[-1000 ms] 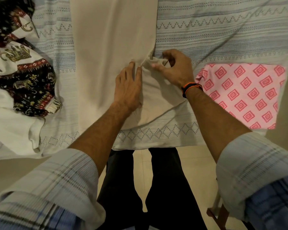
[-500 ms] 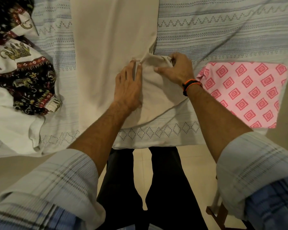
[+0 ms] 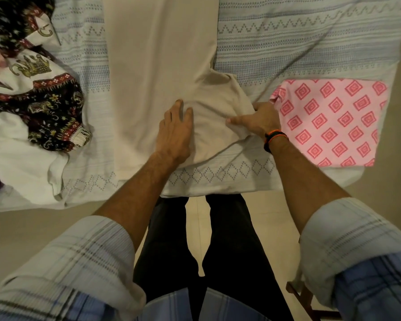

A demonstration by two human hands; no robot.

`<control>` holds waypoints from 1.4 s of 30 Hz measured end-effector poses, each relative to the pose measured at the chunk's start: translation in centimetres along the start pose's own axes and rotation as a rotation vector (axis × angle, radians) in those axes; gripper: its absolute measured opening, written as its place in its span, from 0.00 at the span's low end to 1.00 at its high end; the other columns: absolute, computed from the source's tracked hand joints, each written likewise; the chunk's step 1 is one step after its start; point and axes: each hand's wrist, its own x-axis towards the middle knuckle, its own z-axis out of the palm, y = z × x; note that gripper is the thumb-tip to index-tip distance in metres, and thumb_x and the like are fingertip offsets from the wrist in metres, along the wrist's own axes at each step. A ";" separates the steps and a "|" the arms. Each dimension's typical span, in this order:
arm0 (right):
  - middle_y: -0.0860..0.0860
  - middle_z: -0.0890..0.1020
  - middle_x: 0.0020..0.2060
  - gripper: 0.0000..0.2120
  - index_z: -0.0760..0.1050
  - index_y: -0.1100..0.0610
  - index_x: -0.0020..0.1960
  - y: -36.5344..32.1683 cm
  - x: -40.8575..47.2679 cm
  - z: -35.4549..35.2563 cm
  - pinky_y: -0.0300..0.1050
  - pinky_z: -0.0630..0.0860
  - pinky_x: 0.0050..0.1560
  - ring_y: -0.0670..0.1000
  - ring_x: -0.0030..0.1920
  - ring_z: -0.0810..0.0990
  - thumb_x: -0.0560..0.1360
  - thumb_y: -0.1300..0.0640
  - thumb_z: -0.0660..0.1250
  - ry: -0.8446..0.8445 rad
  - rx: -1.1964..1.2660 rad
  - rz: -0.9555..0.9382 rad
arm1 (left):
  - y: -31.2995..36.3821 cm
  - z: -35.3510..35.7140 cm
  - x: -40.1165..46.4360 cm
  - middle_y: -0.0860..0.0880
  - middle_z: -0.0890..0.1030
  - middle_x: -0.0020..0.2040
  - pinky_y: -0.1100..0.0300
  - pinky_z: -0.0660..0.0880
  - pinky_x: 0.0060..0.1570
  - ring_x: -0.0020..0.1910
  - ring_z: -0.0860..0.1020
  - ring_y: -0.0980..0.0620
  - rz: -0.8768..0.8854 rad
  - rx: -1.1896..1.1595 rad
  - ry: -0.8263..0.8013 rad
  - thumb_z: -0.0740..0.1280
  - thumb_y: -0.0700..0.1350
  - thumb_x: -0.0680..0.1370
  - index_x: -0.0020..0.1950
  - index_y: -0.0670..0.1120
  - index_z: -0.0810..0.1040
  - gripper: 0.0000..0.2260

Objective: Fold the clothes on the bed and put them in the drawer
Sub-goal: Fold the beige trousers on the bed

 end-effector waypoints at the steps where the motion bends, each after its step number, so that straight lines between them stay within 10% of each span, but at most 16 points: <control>1: 0.51 0.84 0.53 0.34 0.80 0.56 0.59 0.2 -0.3 0.1 0.52 0.80 0.57 0.54 0.53 0.82 0.58 0.42 0.82 0.001 0.140 0.020 | -0.1 0.2 -0.4 0.37 0.53 0.77 0.44 0.67 0.66 0.71 0.61 0.35 0.003 -0.022 0.004 0.77 0.37 0.66 0.74 0.41 0.59 0.41; 11: 0.45 0.82 0.41 0.15 0.79 0.55 0.51 -0.8 -3.7 3.4 0.46 0.80 0.47 0.49 0.44 0.81 0.66 0.64 0.74 0.191 0.630 -0.078 | -1.4 1.7 -2.5 0.40 0.67 0.68 0.49 0.74 0.60 0.61 0.73 0.41 -0.027 -0.420 0.040 0.76 0.40 0.69 0.67 0.41 0.71 0.29; 17: 0.55 0.83 0.55 0.24 0.78 0.60 0.65 -4.0 -7.5 8.4 0.43 0.76 0.58 0.52 0.55 0.81 0.68 0.63 0.71 0.266 0.308 -0.488 | -2.9 1.5 -2.7 0.51 0.83 0.44 0.52 0.79 0.49 0.43 0.81 0.53 -0.434 -1.193 0.057 0.59 0.58 0.82 0.53 0.46 0.79 0.18; 21: 0.58 0.80 0.57 0.30 0.74 0.58 0.69 -6.0 -8.6 12.2 0.49 0.75 0.59 0.58 0.57 0.79 0.66 0.62 0.69 -0.077 -0.134 -0.753 | -4.7 0.3 -2.8 0.46 0.83 0.39 0.55 0.79 0.37 0.38 0.83 0.50 -0.706 -1.716 0.037 0.49 0.64 0.81 0.50 0.43 0.80 0.30; 24: 0.51 0.84 0.54 0.27 0.77 0.52 0.66 -6.6 -9.0 13.8 0.53 0.80 0.55 0.53 0.52 0.83 0.68 0.51 0.73 -0.197 -0.101 -0.642 | -6.5 0.3 -2.7 0.45 0.83 0.38 0.58 0.79 0.32 0.35 0.83 0.49 -0.729 -1.675 -0.011 0.57 0.63 0.80 0.49 0.40 0.80 0.27; 28: 0.45 0.83 0.40 0.14 0.79 0.50 0.55 -5.8 -9.3 14.0 0.52 0.81 0.47 0.49 0.42 0.82 0.69 0.53 0.68 0.165 0.165 -0.394 | -8.0 1.4 -2.1 0.45 0.84 0.44 0.51 0.81 0.48 0.45 0.83 0.45 -0.698 -1.347 -0.025 0.74 0.50 0.73 0.45 0.43 0.79 0.11; 34: 0.57 0.75 0.59 0.26 0.72 0.60 0.63 -2.9 -7.5 13.1 0.52 0.74 0.61 0.57 0.59 0.75 0.71 0.51 0.75 0.274 0.102 -0.176 | -7.8 1.3 -1.8 0.44 0.82 0.54 0.52 0.79 0.55 0.53 0.80 0.45 -0.713 -0.988 0.021 0.71 0.43 0.69 0.58 0.41 0.80 0.18; 42: 0.46 0.81 0.39 0.13 0.81 0.56 0.48 -1.8 -7.0 11.7 0.37 0.77 0.44 0.46 0.42 0.80 0.69 0.50 0.78 0.213 0.365 -0.020 | -9.2 2.7 -3.0 0.44 0.82 0.44 0.47 0.82 0.46 0.46 0.82 0.43 -0.845 -1.290 0.028 0.75 0.39 0.69 0.40 0.42 0.80 0.05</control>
